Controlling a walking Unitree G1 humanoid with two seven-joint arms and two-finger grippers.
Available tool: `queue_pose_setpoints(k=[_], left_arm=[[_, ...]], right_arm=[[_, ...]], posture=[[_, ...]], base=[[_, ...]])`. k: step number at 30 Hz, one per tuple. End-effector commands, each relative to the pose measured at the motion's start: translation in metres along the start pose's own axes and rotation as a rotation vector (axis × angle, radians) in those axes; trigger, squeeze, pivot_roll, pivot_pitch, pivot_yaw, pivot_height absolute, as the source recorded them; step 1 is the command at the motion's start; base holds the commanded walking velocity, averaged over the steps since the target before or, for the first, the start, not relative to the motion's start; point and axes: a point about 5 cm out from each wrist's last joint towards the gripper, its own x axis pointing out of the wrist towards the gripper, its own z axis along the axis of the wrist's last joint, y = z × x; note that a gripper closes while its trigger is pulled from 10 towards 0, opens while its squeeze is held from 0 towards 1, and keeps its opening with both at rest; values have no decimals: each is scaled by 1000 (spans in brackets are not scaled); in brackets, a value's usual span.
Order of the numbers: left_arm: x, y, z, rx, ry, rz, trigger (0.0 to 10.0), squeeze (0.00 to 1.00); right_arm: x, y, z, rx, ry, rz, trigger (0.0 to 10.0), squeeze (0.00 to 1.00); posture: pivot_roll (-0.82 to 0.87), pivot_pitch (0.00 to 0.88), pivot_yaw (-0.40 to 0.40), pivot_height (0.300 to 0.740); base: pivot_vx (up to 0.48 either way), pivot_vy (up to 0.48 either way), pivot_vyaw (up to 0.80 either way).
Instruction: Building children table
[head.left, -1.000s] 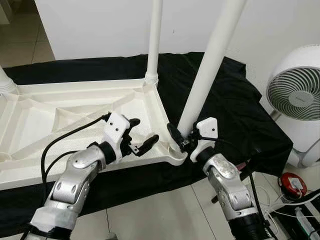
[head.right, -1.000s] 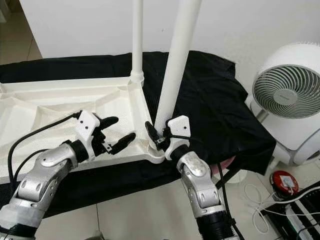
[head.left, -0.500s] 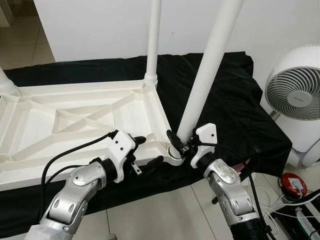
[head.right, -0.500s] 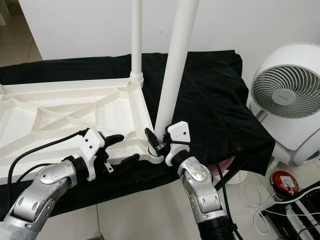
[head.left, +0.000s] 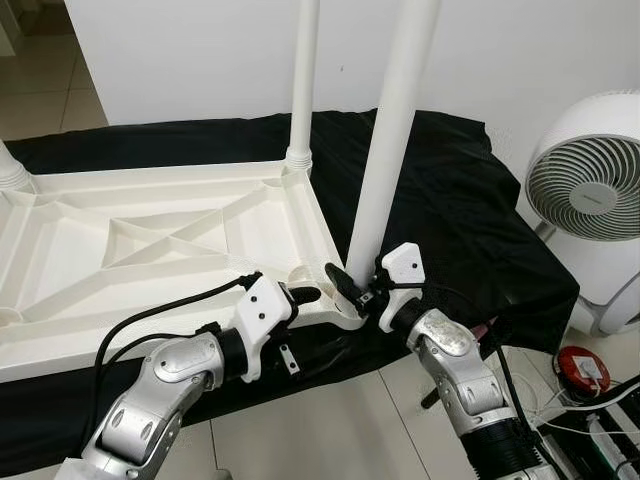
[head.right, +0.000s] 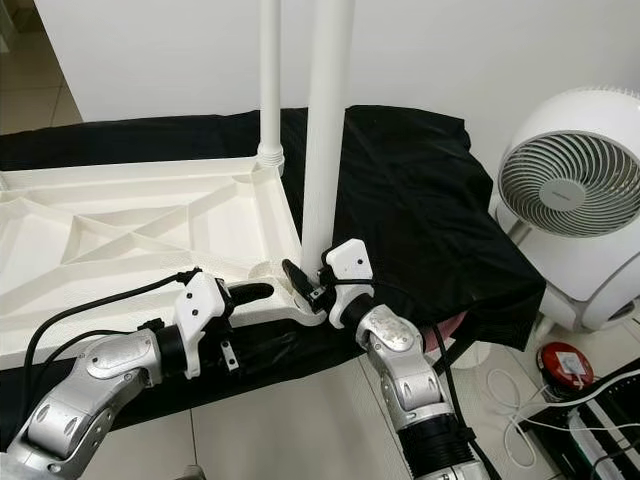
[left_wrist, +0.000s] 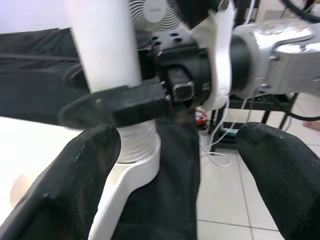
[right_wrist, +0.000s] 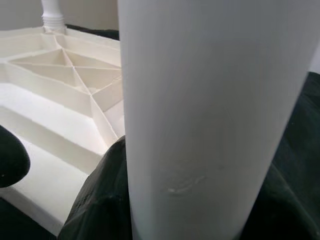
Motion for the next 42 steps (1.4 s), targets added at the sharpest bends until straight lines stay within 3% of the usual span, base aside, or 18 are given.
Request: queue_pose_setpoints(k=[1,6,13,17,20,24,35,42], left_arm=[[1,-3,2,0,7,14,10000,0],[0,-3,5,4,-2,7,10000,0],[0,-3,8,4,-5,7,10000,0],[-1,-4,9,2,-4,5,10000,0],[-1,-3,10,3,-2,4,10000,0],[-1,-3,11,5,-2,4,10000,0],[-1,-3,12,7,-1,8,10000,0],[-1,-3,12,7,-3,14,10000,0]], right_arm=[[-6,0,-17,-11,88,26,10000,0],[-14,0,-22,-67,113,99,10000,0],[-21,2,-23,-39,100,113,10000,0],[-21,2,-20,22,69,95,10000,0],[-18,-2,-19,162,51,29,10000,0],[-17,-7,-20,246,50,-22,10000,0],[-16,-12,-25,295,72,-90,10000,0],[-23,-3,-24,246,-8,-93,10000,0]], posture=[[13,27,-68,740],[13,35,-67,740],[10,47,-60,740],[10,50,-58,740],[13,53,-54,740],[14,53,-54,740],[14,54,-55,740],[16,59,-59,740]], base=[[0,0,0],[0,0,0],[0,0,0],[0,0,0],[0,0,0],[0,0,0],[0,0,0],[0,0,0]])
